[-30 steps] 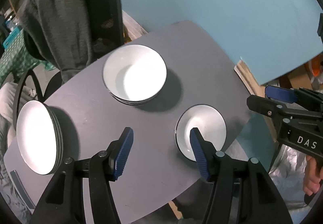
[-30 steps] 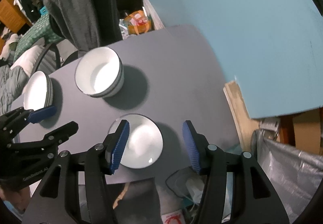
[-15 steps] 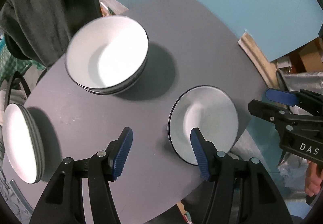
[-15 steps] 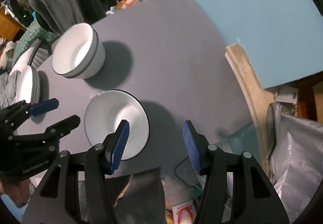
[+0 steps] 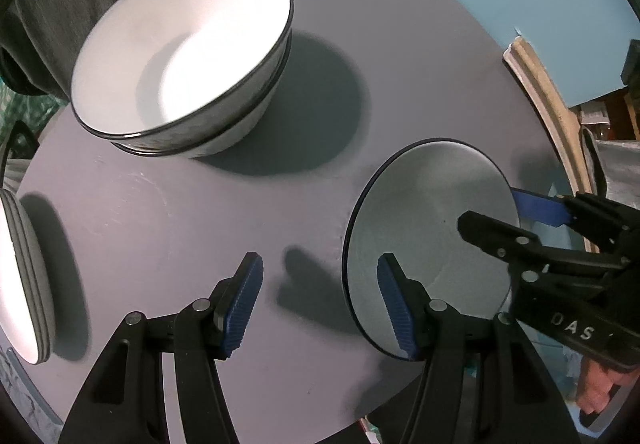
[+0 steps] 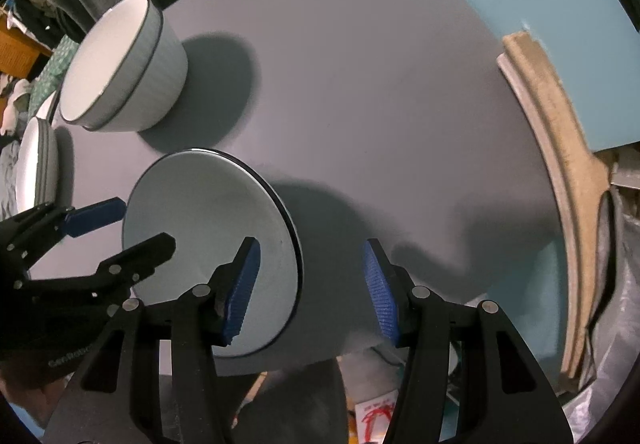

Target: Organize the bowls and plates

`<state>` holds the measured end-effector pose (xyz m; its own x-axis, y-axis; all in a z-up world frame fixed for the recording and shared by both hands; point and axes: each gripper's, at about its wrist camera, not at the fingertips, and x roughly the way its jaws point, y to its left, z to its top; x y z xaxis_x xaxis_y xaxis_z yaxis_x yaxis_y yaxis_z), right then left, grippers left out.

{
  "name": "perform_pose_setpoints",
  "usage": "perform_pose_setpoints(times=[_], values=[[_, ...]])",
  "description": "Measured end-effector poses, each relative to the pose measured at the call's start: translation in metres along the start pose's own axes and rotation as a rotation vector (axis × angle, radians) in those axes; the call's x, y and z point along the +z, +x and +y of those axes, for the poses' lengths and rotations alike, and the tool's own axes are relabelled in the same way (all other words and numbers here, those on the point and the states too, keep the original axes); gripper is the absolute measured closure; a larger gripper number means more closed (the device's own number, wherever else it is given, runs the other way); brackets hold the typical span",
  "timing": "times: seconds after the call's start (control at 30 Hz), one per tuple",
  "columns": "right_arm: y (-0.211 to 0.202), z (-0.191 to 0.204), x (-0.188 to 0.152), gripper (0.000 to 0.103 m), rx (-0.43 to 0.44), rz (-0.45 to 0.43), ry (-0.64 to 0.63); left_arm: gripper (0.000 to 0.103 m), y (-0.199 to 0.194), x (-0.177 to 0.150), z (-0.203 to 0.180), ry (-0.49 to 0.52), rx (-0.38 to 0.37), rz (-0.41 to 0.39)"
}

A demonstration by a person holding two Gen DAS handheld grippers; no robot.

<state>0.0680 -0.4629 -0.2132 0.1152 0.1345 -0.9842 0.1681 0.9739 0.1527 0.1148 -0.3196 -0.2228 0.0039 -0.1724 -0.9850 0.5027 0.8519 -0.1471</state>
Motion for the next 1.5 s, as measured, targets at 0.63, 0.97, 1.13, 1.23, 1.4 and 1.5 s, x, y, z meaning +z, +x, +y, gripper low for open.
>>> perform_pose_setpoints(times=[0.63, 0.97, 1.13, 1.23, 1.4, 1.5], values=[[0.02, 0.003, 0.008, 0.079, 0.05, 0.04, 0.036, 0.058, 0.018, -0.001, 0.009, -0.06, -0.029, 0.047], [0.026, 0.014, 0.015, 0.089, 0.058, 0.049, 0.046, 0.08, 0.018, 0.002, 0.004, -0.067, -0.079, 0.073], [0.029, 0.015, 0.016, 0.091, 0.066, 0.062, 0.068, 0.09, 0.016, -0.003, -0.001, -0.074, -0.081, 0.066], [0.028, 0.019, 0.016, 0.092, 0.057, 0.059, 0.052, 0.09, 0.014, -0.006, 0.004, -0.099, -0.08, 0.065], [0.028, 0.029, 0.015, 0.096, 0.061, 0.062, 0.029, 0.09, 0.011, -0.012, 0.014, -0.123, -0.062, 0.069], [0.03, 0.036, 0.014, 0.096, 0.063, 0.065, 0.006, 0.09, 0.005, -0.018, 0.021, -0.148, -0.06, 0.064]])
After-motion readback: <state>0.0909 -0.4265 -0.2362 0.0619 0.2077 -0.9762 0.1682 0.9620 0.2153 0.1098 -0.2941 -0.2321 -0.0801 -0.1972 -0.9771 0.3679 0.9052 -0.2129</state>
